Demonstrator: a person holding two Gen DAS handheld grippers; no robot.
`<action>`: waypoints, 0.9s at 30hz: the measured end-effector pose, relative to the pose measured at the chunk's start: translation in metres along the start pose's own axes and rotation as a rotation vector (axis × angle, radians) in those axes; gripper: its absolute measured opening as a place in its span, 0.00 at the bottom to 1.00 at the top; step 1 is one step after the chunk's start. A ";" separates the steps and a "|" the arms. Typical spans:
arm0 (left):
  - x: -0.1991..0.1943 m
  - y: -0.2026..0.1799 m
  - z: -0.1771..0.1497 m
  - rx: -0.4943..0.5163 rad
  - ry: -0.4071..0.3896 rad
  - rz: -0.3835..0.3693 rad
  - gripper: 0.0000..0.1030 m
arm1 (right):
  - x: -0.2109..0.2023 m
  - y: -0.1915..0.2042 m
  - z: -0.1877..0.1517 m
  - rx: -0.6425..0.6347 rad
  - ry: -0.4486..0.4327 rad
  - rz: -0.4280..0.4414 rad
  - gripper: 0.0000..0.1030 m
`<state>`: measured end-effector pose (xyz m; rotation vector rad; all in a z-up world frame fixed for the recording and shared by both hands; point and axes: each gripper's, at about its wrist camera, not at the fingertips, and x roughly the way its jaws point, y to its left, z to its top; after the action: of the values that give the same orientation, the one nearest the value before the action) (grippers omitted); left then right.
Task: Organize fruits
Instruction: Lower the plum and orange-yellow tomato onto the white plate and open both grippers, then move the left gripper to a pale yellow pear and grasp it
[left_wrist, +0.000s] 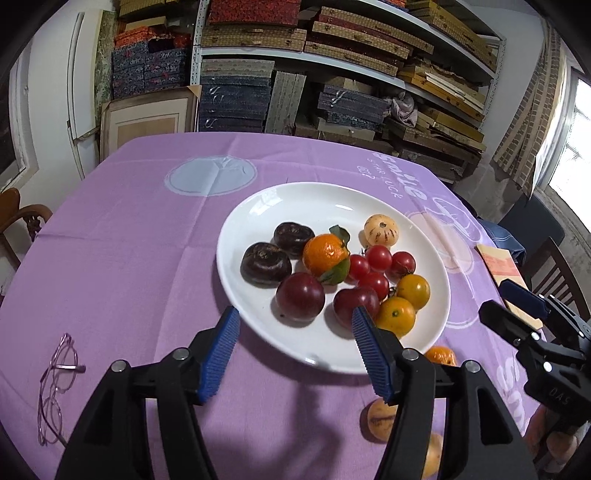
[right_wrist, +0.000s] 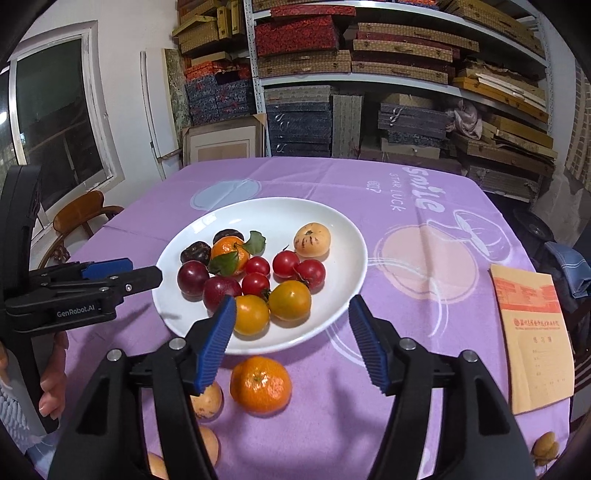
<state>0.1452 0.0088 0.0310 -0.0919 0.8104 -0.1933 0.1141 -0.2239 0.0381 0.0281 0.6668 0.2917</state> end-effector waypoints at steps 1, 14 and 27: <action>-0.004 0.001 -0.007 -0.003 0.000 0.008 0.62 | -0.006 -0.001 -0.003 0.004 -0.010 -0.003 0.65; -0.053 -0.041 -0.105 0.126 0.027 -0.046 0.63 | -0.057 -0.010 -0.058 0.026 -0.085 -0.098 0.92; -0.044 -0.071 -0.135 0.225 0.071 -0.108 0.71 | -0.059 -0.030 -0.065 0.104 -0.085 -0.093 0.96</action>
<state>0.0078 -0.0531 -0.0195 0.0839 0.8504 -0.3897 0.0383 -0.2728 0.0191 0.1079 0.5964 0.1650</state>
